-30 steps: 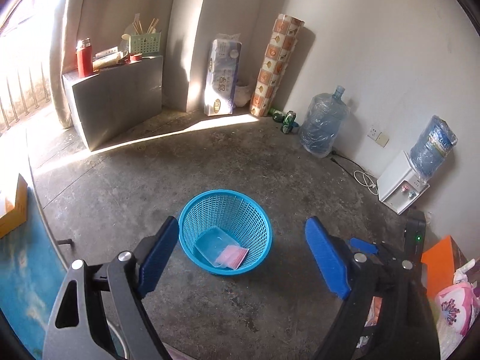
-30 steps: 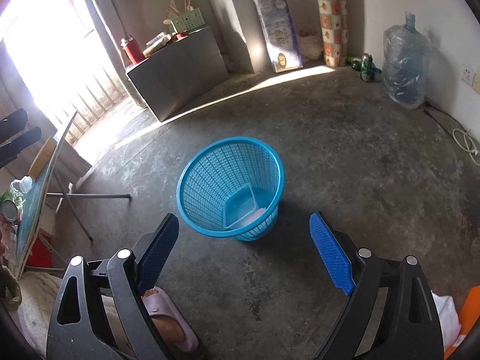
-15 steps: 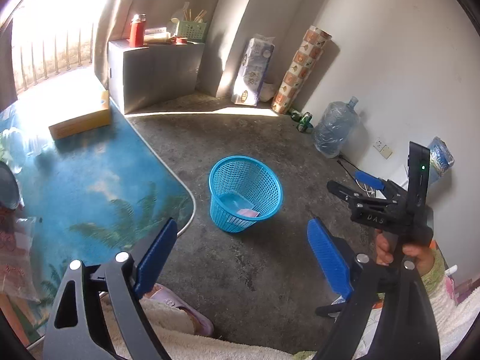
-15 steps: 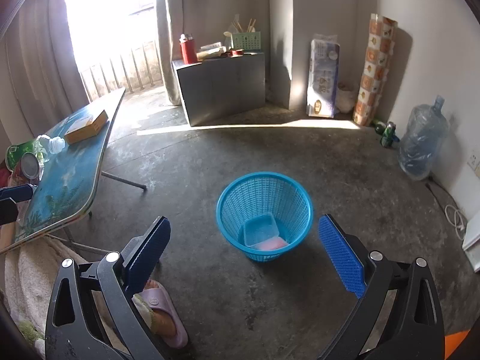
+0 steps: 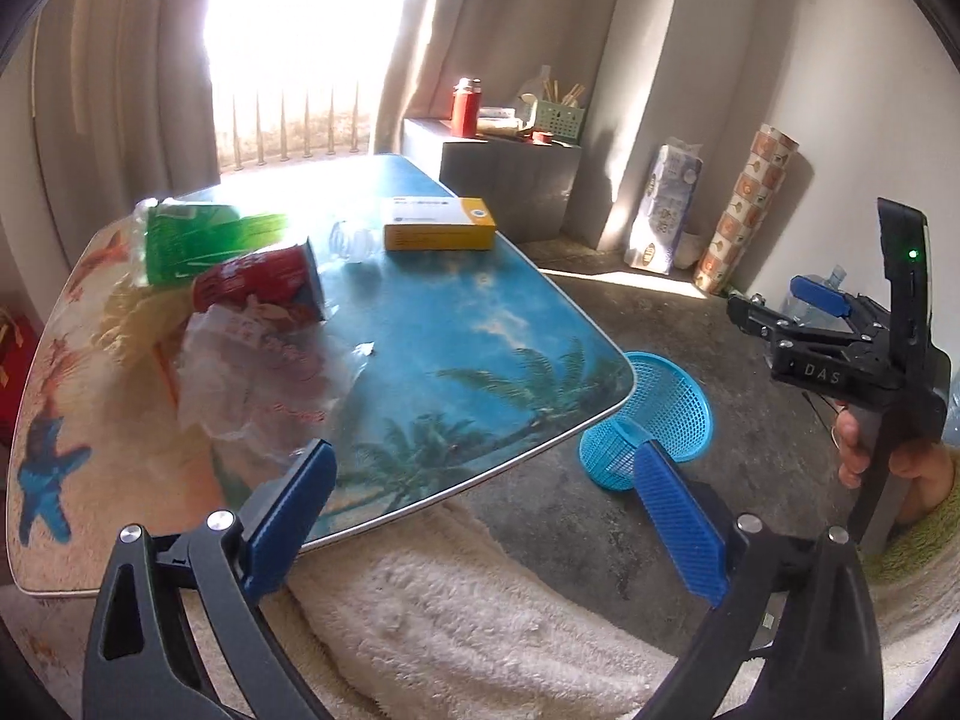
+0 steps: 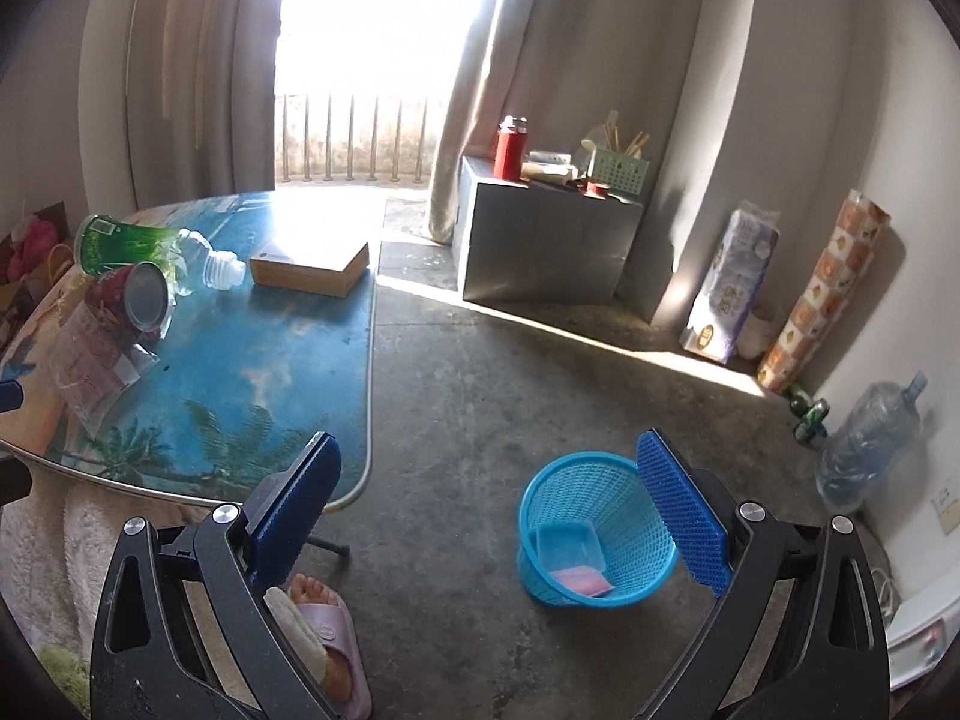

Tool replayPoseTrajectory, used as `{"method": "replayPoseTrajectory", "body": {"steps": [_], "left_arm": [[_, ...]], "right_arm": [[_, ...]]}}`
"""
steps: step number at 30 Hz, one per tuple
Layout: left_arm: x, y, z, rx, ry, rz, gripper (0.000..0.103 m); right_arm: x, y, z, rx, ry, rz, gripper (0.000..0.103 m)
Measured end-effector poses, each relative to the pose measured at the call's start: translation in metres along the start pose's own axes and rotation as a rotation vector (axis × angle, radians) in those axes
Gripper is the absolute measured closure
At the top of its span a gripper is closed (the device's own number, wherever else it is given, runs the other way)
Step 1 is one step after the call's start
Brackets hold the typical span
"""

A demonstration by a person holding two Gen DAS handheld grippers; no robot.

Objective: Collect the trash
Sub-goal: 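Move the right tool back toward the white-and-orange medicine box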

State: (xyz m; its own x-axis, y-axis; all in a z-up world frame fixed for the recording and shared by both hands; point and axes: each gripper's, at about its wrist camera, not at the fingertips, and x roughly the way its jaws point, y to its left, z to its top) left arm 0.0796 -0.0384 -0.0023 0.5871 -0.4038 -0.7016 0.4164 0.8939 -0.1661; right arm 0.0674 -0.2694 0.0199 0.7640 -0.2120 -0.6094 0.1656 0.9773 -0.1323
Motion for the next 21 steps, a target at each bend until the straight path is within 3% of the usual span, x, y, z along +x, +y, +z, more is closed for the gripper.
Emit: {"method": "replayPoseTrajectory", "body": {"steps": [4,11,18,21], "left_arm": [[-0.011,0.039,-0.008,-0.11,0.014,0.007,0.006],[-0.025,0.082,-0.015,-0.232,0.008,0.016,0.006],[-0.032,0.101,-0.009,-0.232,-0.035,0.086,0.006],[-0.033,0.108,-0.006,-0.223,-0.05,0.075,0.006]], "right_arm": [[-0.005,0.017,0.017,-0.007,-0.055,0.097,0.008],[0.001,0.046,0.048,-0.05,-0.068,0.228,0.008],[0.021,0.063,0.088,-0.144,-0.087,0.293,0.008],[0.042,0.072,0.106,-0.213,-0.075,0.355,0.008]]}}
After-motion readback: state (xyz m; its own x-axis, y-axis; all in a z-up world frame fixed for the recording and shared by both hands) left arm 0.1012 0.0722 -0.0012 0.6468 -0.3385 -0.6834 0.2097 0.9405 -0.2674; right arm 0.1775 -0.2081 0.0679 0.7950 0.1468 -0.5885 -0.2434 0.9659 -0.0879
